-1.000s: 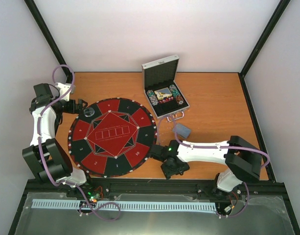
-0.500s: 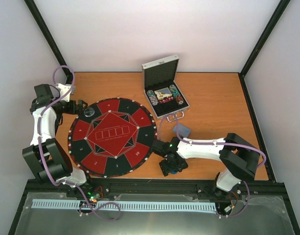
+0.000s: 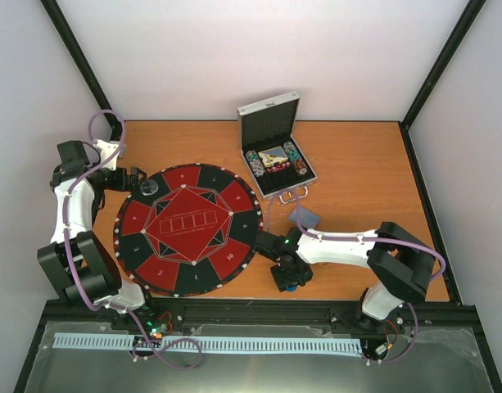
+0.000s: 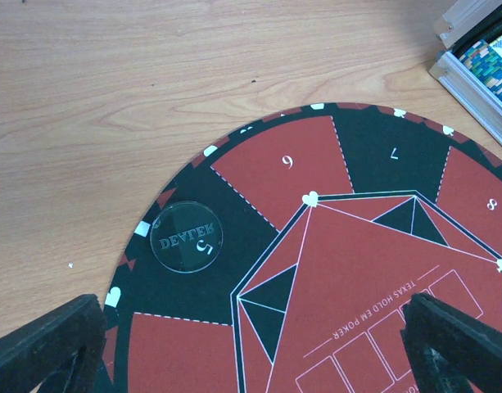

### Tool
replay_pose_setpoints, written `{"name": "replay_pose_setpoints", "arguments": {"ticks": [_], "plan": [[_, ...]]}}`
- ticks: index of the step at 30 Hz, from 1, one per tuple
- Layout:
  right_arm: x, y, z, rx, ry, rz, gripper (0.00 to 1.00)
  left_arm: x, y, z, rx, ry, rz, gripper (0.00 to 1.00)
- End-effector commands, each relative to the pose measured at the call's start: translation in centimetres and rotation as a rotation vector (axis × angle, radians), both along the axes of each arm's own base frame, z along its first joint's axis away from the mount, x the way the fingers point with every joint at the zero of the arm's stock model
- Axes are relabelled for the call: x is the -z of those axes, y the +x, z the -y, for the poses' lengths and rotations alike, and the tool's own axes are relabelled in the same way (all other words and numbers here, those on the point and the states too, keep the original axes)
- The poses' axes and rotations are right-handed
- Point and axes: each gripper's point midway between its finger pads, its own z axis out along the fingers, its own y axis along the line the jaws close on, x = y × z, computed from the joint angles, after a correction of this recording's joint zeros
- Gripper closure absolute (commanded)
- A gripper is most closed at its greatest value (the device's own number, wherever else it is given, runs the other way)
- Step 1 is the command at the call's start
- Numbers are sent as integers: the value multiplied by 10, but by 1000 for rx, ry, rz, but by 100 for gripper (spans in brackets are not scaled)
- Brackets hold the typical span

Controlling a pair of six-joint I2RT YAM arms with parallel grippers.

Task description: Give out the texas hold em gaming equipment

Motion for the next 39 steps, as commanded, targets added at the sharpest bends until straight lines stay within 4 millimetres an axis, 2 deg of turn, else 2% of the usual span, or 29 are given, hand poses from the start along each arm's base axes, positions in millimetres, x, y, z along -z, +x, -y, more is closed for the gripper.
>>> {"name": "replay_pose_setpoints", "arguments": {"ticks": [1, 12, 15, 21, 24, 27, 31, 34, 39], "plan": [[1, 7, 1, 6, -21, 20, 49, -3, 3, -2, 10, 15, 18, 0], [-29, 24, -20, -43, 23, 81, 52, -3, 3, -3, 9, 22, 19, 0], [-39, 36, -39, -76, 76, 116, 52, -1, 4, -3, 9, 17, 16, 0], [-55, 79, -106, -209, 159, 216, 52, -3, 6, 0, 11, -10, 20, 0], [-50, 101, -127, -257, 144, 252, 52, -3, 4, 0, 9, -4, 18, 0], [-41, 123, -139, -277, 119, 267, 52, 2, 1, -1, 4, 4, 10, 0], [-30, 153, -140, -255, 90, 278, 53, 10, -1, -3, -8, 11, -8, 0], [-20, 169, -132, -232, 52, 268, 54, 13, -1, -5, -14, 19, -16, 0], [-11, 175, -128, -241, 29, 241, 54, 17, 4, -9, -25, 28, -27, 0]]}}
